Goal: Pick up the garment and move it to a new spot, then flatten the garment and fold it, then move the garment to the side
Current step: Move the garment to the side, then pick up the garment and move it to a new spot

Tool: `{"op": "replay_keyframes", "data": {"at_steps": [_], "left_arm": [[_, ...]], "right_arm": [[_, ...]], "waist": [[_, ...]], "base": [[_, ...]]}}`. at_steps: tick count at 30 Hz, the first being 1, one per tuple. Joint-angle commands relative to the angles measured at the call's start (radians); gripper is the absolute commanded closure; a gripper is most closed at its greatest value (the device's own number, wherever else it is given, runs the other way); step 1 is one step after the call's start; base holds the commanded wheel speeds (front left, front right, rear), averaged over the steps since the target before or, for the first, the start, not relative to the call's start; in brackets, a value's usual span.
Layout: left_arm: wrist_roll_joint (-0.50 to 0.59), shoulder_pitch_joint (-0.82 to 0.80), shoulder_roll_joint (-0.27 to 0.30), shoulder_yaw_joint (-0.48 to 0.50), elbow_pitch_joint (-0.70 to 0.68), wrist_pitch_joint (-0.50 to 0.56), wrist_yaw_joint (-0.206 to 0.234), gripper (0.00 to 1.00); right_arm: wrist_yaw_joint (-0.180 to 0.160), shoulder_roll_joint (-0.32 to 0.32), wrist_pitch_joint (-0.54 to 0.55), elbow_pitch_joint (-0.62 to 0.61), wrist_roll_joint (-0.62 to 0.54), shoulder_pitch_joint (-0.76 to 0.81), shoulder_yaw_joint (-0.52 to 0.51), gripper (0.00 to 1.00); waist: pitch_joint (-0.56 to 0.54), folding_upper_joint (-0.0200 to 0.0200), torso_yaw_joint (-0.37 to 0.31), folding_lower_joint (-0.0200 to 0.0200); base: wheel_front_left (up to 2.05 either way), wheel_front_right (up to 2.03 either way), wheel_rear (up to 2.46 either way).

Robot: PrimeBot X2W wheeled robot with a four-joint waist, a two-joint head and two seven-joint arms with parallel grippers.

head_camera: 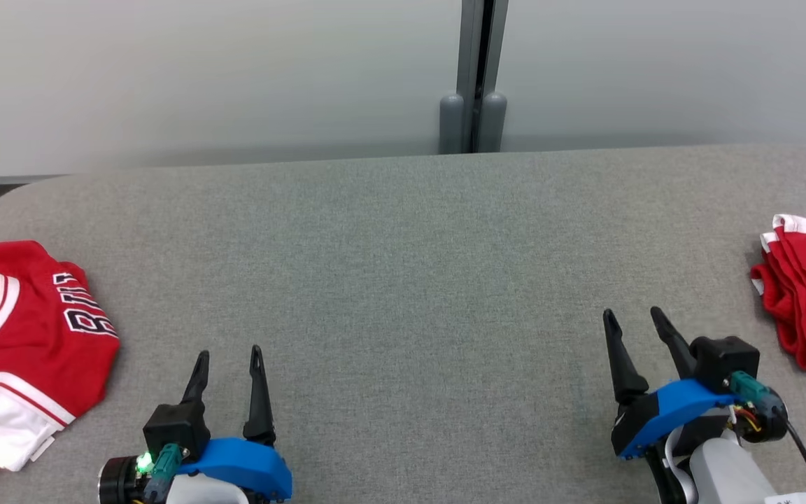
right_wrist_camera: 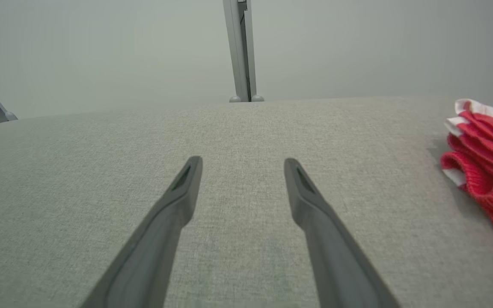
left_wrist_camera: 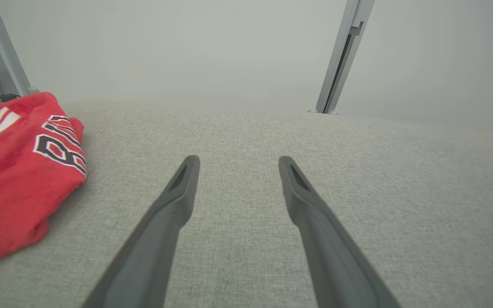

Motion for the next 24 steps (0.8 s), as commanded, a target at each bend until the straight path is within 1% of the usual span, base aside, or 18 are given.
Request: {"op": "replay_keyframes", "data": {"at_steps": [1, 5, 11, 22, 24], "left_arm": [[-0.004, 0.015, 0.0, 0.0, 0.004, -0.003, 0.002, 0.0], [-0.003, 0.051, 0.0, -0.005, 0.009, -0.003, -0.005, 0.0], [0.008, 0.088, 0.0, 0.006, 0.003, -0.003, -0.017, 0.0], [0.017, 0.114, 0.0, 0.015, -0.012, -0.003, -0.024, 0.0], [0.012, 0.112, 0.001, 0.021, -0.01, -0.003, -0.017, 0.0]], "right_arm": [[0.0, 0.004, -0.003, 0.002, -0.005, 0.027, 0.003, 0.0], [0.0, 0.005, -0.003, 0.002, 0.007, 0.064, 0.015, 0.0], [0.0, 0.005, -0.003, -0.015, 0.029, 0.091, 0.047, 0.0], [0.0, 0.005, -0.003, -0.016, 0.034, 0.11, 0.057, 0.0], [0.0, 0.005, -0.003, -0.015, 0.032, 0.105, 0.061, 0.0]], "waist": [[-0.024, 0.0, -0.006, 0.0001], [-0.069, 0.0, 0.0, 0.0001], [-0.097, 0.0, 0.006, 0.0001], [-0.098, 0.0, 0.022, 0.0001], [-0.093, 0.0, 0.032, 0.0001]], "base": [[0.0, 0.0, 0.0], [0.0, 0.0, 0.0], [0.0, 0.0, 0.0], [0.0, 0.0, 0.0], [0.0, 0.0, 0.0]]}}
